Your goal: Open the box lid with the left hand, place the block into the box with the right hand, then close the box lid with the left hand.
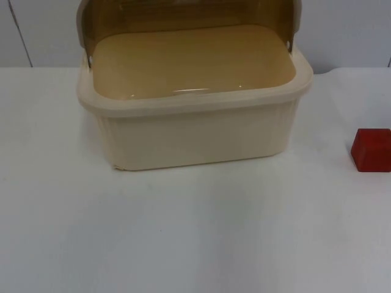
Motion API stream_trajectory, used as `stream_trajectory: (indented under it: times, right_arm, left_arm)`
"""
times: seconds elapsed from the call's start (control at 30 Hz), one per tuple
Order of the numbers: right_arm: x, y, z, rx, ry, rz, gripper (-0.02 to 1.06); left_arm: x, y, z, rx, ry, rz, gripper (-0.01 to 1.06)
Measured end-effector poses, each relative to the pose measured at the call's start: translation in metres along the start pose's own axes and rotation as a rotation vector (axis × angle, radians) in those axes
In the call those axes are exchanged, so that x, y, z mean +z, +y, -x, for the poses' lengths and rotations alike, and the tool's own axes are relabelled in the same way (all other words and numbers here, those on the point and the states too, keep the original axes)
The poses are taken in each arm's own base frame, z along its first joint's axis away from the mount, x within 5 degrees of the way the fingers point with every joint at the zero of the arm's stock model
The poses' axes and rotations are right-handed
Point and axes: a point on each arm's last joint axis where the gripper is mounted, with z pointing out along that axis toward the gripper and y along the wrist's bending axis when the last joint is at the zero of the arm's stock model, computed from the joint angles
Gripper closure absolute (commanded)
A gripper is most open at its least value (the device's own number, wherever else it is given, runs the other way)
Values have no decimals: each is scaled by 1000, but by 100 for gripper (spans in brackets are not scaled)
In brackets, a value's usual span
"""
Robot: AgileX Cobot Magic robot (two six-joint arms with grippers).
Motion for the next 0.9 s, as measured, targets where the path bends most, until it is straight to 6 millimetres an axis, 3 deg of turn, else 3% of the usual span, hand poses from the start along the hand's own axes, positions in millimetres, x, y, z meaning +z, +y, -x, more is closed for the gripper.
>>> stream_trajectory:
  times: [0.13, 0.23, 0.37, 0.47, 0.67, 0.9]
  right_arm:
    - [23, 18, -10, 32, 10, 49, 0]
    - [34, 21, -17, 75, 31, 53, 0]
    - [65, 23, -42, 110, 119, 52, 0]
    - [74, 28, -49, 106, 124, 64, 0]
    - [101, 43, -45, 85, 131, 87, 0]
    - [116, 49, -34, 74, 155, 82, 0]
  left_arm:
    - [2, 0, 0, 3, 6, 3, 0]
    - [2, 0, 0, 5, 6, 4, 0]
    - [4, 1, -1, 21, 13, 15, 0]
    - [4, 2, -1, 34, 13, 24, 0]
    - [4, 3, -1, 42, 14, 31, 0]
    - [4, 3, -1, 44, 14, 33, 0]
